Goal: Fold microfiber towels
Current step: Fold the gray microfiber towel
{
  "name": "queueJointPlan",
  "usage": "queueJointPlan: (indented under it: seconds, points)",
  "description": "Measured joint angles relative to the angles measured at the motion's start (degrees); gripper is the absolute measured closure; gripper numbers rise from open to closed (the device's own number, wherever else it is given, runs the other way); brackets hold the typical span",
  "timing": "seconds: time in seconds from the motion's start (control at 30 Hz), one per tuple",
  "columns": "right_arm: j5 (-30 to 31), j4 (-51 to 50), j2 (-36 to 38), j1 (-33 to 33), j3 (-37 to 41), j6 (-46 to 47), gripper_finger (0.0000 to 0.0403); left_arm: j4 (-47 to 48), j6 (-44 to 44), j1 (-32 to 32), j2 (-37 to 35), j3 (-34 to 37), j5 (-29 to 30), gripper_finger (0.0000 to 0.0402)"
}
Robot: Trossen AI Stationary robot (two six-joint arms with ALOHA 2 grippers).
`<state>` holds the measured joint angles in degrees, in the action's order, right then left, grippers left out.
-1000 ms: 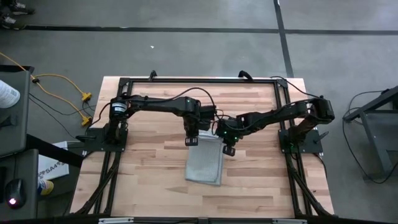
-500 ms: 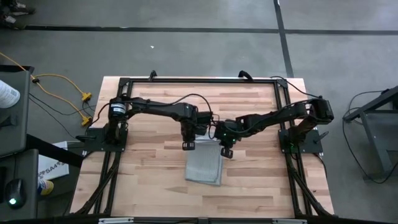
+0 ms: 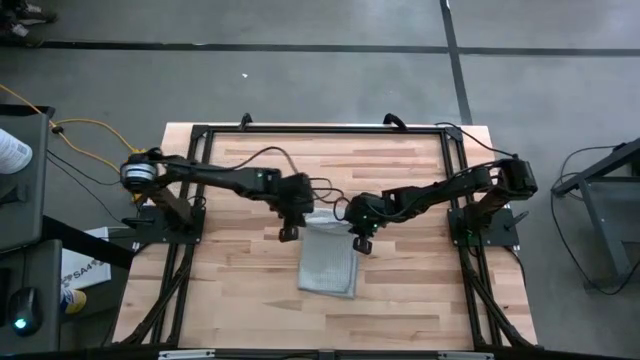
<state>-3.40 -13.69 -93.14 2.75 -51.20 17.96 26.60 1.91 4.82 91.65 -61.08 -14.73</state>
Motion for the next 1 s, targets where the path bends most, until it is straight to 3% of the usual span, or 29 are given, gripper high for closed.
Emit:
queueJointPlan:
  seconds: [0.2,0.7,1.0]
  points:
    - [1.11,4.36,0.0,0.71,1.78,1.74,0.0399,-16.73,2.84,0.0,-4.62,10.43,-2.58,0.0401]
    - [1.6,3.54,0.02,4.03,2.52,9.1,0.0399,-18.08,4.91,-0.37,-2.44,11.19,-7.28,0.0401]
    - [3.59,3.52,0.02,3.6,2.52,8.96,0.0399,-18.25,6.52,-0.31,-2.41,11.19,-7.86,0.0401]
